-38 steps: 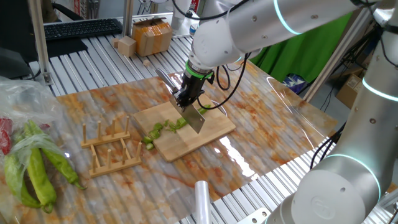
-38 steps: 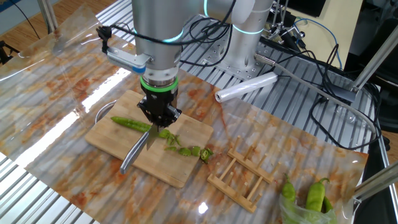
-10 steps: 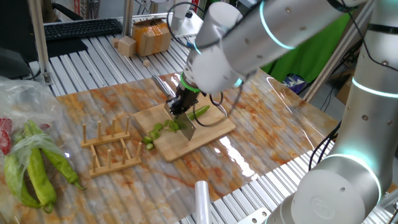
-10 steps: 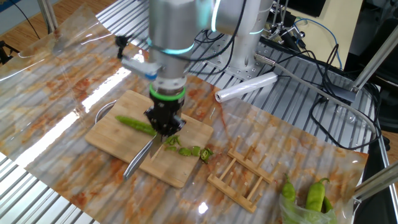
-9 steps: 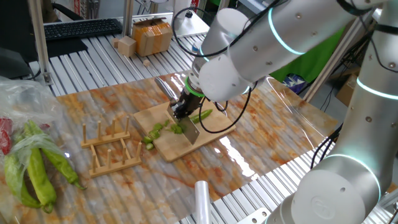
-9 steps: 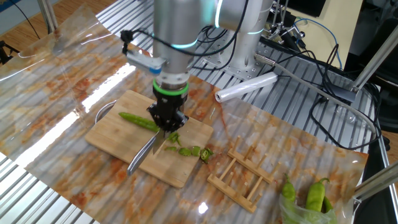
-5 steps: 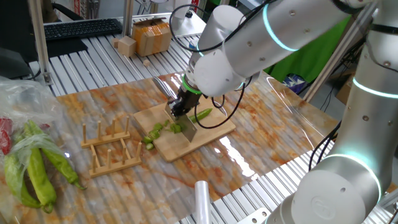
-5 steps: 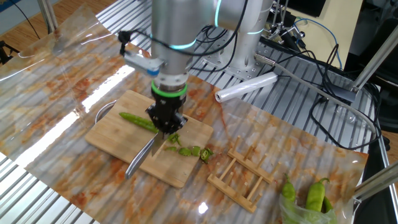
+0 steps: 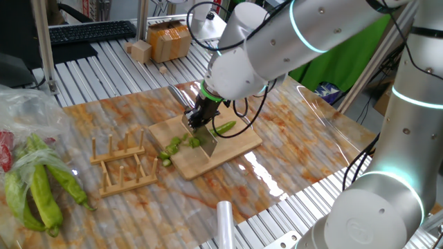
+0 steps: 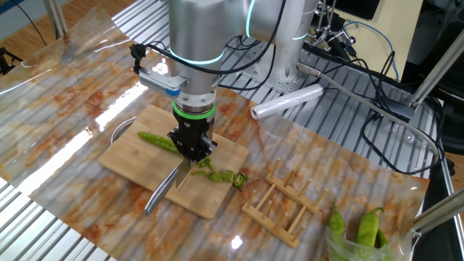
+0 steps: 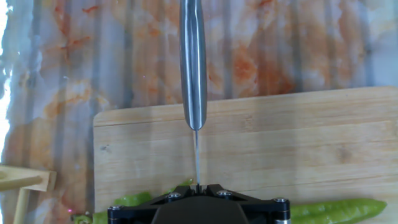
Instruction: Chop the chili peppers
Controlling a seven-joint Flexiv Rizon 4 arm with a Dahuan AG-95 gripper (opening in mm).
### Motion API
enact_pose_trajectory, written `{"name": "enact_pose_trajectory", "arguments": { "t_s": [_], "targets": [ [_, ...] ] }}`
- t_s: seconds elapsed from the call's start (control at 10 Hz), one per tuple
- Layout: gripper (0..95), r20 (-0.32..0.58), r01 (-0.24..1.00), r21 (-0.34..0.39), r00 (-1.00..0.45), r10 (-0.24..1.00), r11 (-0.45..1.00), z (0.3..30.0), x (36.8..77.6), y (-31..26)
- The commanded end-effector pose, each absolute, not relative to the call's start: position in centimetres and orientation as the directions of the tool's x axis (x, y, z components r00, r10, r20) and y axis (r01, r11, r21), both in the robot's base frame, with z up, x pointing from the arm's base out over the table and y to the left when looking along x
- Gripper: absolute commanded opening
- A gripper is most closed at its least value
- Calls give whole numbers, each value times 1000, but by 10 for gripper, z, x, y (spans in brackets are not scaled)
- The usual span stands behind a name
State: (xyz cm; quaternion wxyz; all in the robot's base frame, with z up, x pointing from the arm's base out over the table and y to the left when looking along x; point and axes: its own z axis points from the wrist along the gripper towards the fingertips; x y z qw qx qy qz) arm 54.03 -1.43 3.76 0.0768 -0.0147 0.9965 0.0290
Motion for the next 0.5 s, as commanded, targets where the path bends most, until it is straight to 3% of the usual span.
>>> {"name": "enact_pose_trajectory", "arguments": {
  "t_s": [0.1, 0.5],
  "targets": [
    [0, -147, -37, 63, -989, -28, 997, 47, 539, -13],
    [0, -122, -34, 65, -992, -26, 997, 71, 537, -14]
  ]
}}
